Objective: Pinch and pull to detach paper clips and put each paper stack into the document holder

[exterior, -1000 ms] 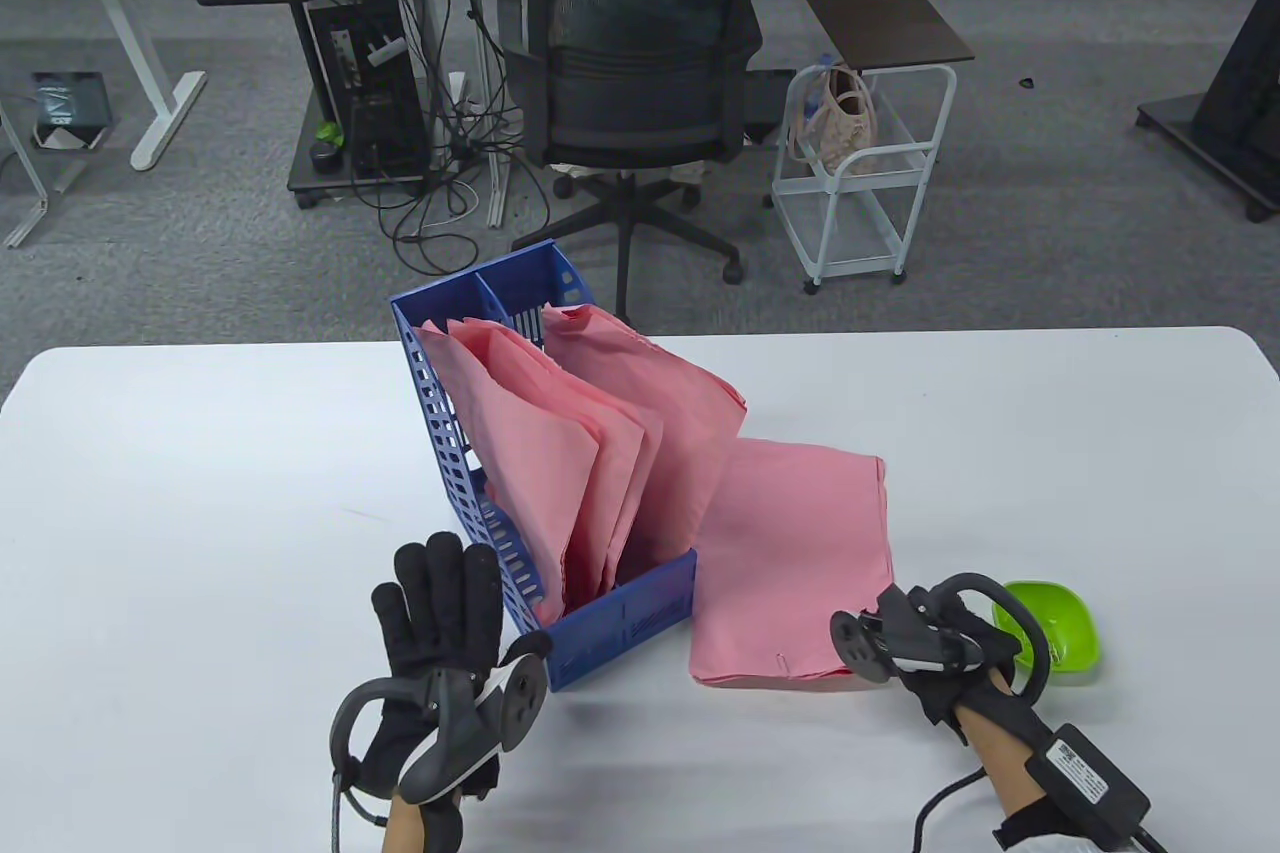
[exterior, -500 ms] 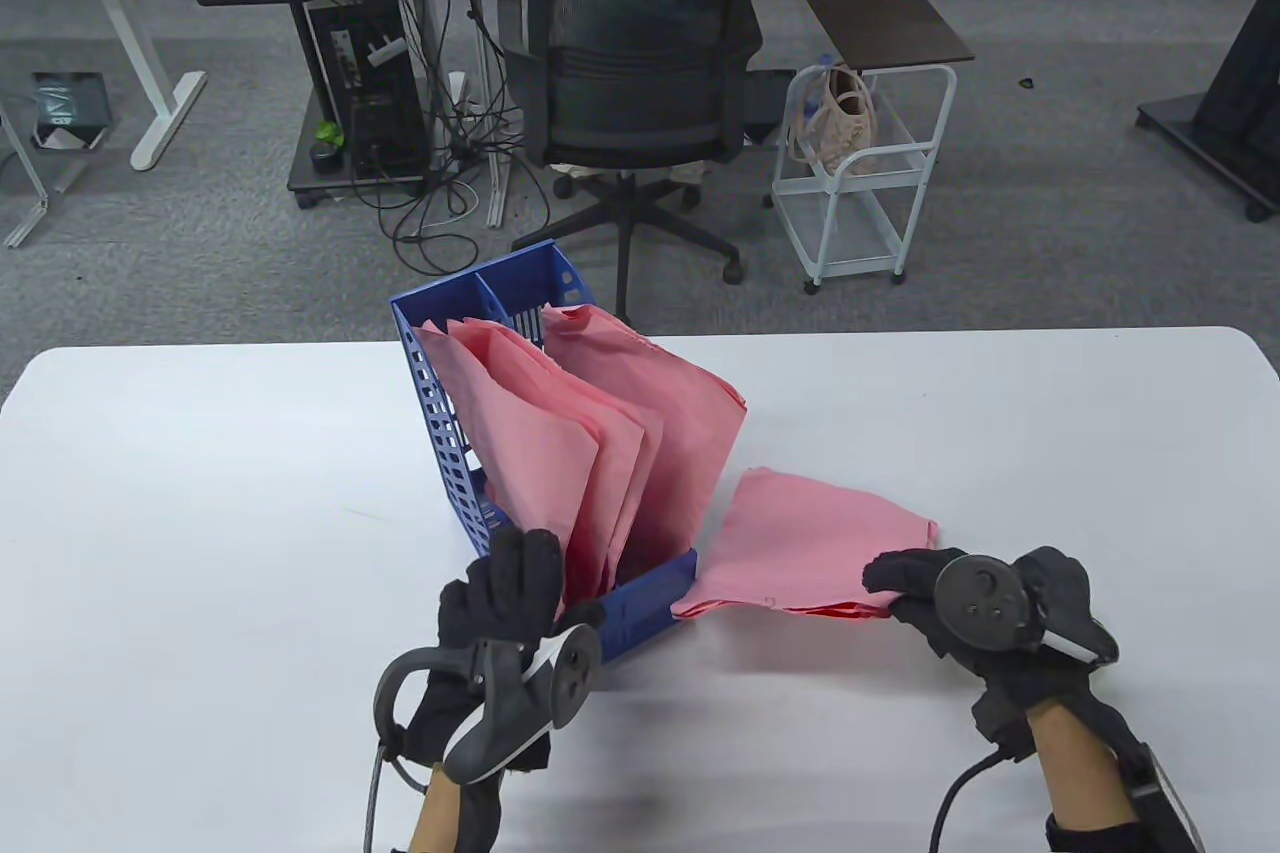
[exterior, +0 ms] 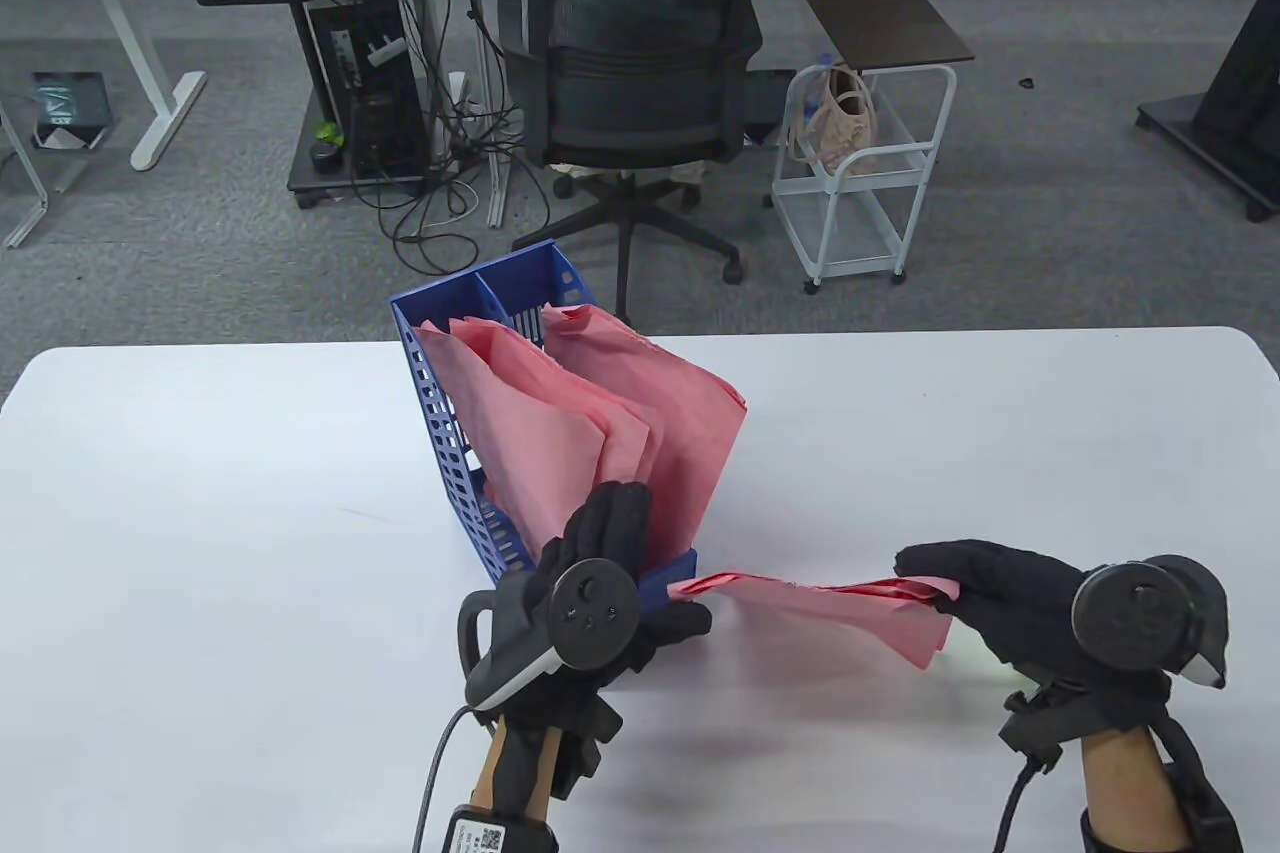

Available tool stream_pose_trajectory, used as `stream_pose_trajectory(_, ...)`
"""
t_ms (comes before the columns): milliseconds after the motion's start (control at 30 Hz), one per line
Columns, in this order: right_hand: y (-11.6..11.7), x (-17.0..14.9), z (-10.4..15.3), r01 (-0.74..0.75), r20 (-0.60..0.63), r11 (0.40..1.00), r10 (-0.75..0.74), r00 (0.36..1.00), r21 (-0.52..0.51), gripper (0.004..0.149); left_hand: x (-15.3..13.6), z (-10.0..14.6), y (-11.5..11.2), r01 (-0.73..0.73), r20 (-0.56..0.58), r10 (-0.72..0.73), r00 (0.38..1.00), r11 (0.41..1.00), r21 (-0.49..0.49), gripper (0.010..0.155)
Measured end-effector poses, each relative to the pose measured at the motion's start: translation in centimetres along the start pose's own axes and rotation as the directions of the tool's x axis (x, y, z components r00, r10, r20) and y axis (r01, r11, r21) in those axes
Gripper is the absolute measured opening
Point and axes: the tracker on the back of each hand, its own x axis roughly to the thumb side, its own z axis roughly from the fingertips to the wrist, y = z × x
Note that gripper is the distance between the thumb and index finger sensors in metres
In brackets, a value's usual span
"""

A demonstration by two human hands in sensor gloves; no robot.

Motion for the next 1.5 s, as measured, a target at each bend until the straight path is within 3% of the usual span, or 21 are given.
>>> stream_pose_trajectory(167, -0.5, 0.5, 0.4, 0.113, 0.067, 0.991, -0.108, 0.992, -0.070, 0.039, -0.1, 0.0, -0.2, -0.110, 0.101, 0.113, 0.988, 0.994, -0.028, 0.104)
stream_pose_trajectory(333, -0.1, 0.0, 0.2, 0.294, 0.110, 0.948, -0.282, 0.953, -0.121, 0.039, 0.2, -0.4, -1.1, -0.374, 0.228, 0.403, 0.886, 0.913, -0.160, 0.064)
stream_pose_trajectory(467, 0.1, -0.5, 0.2, 0.320, 0.075, 0.935, -0.312, 0.947, -0.153, 0.039, 0.3, -0.7, -1.6, -0.561, 0.222, 0.581, 0.783, 0.814, -0.152, 0.043)
stream_pose_trajectory(633, -0.5, -0.7, 0.6, 0.238, 0.021, 0.940, -0.240, 0.971, -0.245, 0.049, 0.2, -0.1, -0.7, -0.474, 0.196, 0.467, 0.862, 0.880, -0.014, 0.041)
stream_pose_trajectory(833, -1.1, 0.2, 1.2, 0.019, -0.051, 0.936, -0.039, 0.998, -0.352, 0.058, 0.6, 0.5, 0.1, -0.389, 0.166, 0.371, 0.914, 0.917, 0.089, 0.041)
stream_pose_trajectory(1100, -1.0, 2.6, 1.5, -0.252, -0.078, 0.872, 0.242, 0.967, -0.419, 0.060, 2.6, 1.6, 0.6, -0.214, 0.133, 0.186, 0.974, 0.945, 0.249, 0.040)
stream_pose_trajectory(1367, -1.3, 2.8, 1.6, -0.252, -0.093, 0.866, 0.235, 0.967, -0.431, 0.050, 3.5, 2.1, 0.9, -0.129, 0.120, 0.097, 0.988, 0.945, 0.300, 0.040)
stream_pose_trajectory(1500, -0.9, 3.3, 1.6, -0.274, -0.072, 0.849, 0.272, 0.960, -0.452, 0.054, 4.6, 2.2, 0.5, -0.045, 0.116, 0.009, 0.993, 0.949, 0.311, 0.039)
